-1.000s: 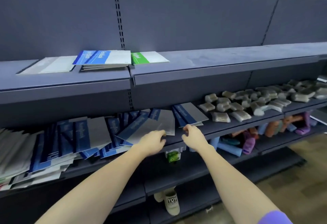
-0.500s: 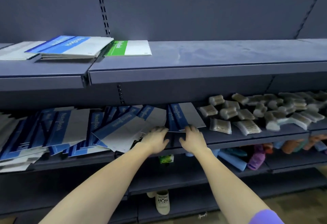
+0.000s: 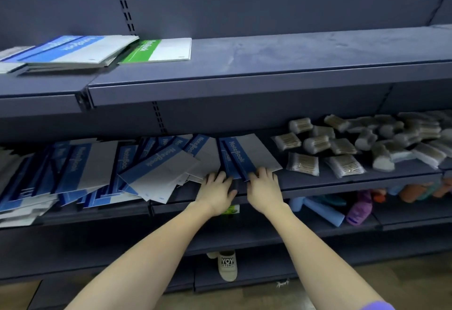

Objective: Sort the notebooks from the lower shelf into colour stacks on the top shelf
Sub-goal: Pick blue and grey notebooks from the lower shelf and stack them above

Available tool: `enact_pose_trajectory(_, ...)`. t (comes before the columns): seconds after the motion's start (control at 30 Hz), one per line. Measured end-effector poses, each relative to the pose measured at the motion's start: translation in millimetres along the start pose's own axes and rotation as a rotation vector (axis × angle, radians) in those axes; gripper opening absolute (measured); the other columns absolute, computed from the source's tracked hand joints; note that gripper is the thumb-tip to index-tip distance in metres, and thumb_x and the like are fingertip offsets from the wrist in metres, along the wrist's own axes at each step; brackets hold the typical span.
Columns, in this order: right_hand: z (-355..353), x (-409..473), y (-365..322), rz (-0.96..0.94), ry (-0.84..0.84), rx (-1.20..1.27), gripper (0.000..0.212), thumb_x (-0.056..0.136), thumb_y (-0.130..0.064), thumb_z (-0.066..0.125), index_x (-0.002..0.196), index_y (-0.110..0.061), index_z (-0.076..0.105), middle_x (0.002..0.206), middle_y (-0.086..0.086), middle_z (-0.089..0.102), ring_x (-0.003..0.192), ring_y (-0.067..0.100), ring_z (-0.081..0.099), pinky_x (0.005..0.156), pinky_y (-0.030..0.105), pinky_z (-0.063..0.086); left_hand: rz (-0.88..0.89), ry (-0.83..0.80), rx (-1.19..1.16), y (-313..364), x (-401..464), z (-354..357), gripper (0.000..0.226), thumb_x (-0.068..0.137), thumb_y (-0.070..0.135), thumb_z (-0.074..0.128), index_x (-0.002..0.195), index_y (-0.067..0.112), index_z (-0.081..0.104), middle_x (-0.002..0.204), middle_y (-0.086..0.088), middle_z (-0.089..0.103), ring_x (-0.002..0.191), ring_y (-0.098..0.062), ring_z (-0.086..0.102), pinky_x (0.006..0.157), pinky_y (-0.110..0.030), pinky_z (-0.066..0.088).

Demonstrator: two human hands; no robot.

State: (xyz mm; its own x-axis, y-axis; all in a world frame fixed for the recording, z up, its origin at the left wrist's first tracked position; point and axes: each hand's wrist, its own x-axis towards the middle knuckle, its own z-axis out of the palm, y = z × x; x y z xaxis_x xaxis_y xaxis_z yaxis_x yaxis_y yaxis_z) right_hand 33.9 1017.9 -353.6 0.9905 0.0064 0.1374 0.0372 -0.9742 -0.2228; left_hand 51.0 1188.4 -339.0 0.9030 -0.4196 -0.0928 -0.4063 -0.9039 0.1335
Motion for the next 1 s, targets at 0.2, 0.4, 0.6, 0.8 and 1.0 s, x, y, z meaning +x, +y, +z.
enact_pose_trajectory(0.2,-4.5,-18.4,3.1,-0.064,0.005,0.063,0.049,0.079,-0.031,0.061,0.122,-0.008,0.058,0.127,0.01,0.059,0.118,0.032,0.053,0.101,0.041,0.041,0.043,0.164,-0.027,10.1,-15.7,9.9,0.047,0.101,0.043,0.043,0.137,0.012,0.048,0.147,-0.008,0.038,0.136,-0.028,0.032,0.116,-0.039,0.025)
enact_pose_trajectory(0.4,-5.2,-29.2,1.5,-0.126,-0.009,-0.112,0.055,0.077,-0.027,0.067,0.129,-0.009,0.06,0.117,0.009,0.058,0.108,0.033,0.051,0.095,0.042,0.041,0.072,0.152,-0.075,8.1,-28.3,16.0,0.052,0.098,0.041,0.052,0.14,0.013,0.04,0.152,-0.006,0.039,0.144,-0.021,0.031,0.123,-0.037,0.014)
enact_pose_trajectory(0.6,-7.0,-33.2,-5.7,-0.161,-0.094,-0.114,0.064,0.083,-0.017,0.07,0.14,-0.011,0.043,0.153,0.013,0.034,0.146,0.037,0.024,0.12,0.045,0.019,0.026,0.134,0.127,7.6,-41.7,17.6,0.062,0.099,0.044,0.048,0.15,0.014,0.029,0.146,-0.003,0.038,0.134,-0.026,0.034,0.113,-0.048,0.027)
enact_pose_trajectory(0.8,-10.0,-41.8,-16.9,-0.146,-0.091,-0.173,0.067,0.082,-0.015,0.069,0.143,-0.014,0.039,0.145,0.005,0.043,0.136,0.028,0.039,0.113,0.039,0.031,-0.003,0.131,0.268,12.4,-47.2,12.5,0.043,0.104,0.03,0.044,0.142,0.009,0.042,0.142,-0.009,0.038,0.131,-0.03,0.036,0.109,-0.046,0.03)
enact_pose_trajectory(1.0,-22.1,-39.3,-32.5,-0.096,-0.17,-0.132,0.065,0.086,-0.022,0.056,0.148,-0.024,0.04,0.139,0.002,0.046,0.126,0.028,0.041,0.106,0.04,0.034,0.049,0.208,0.23,-3.8,-71.5,10.8,0.086,0.09,-0.003,0.054,0.155,-0.002,-0.001,0.143,-0.018,0.037,0.133,-0.032,0.039,0.111,-0.038,0.035)
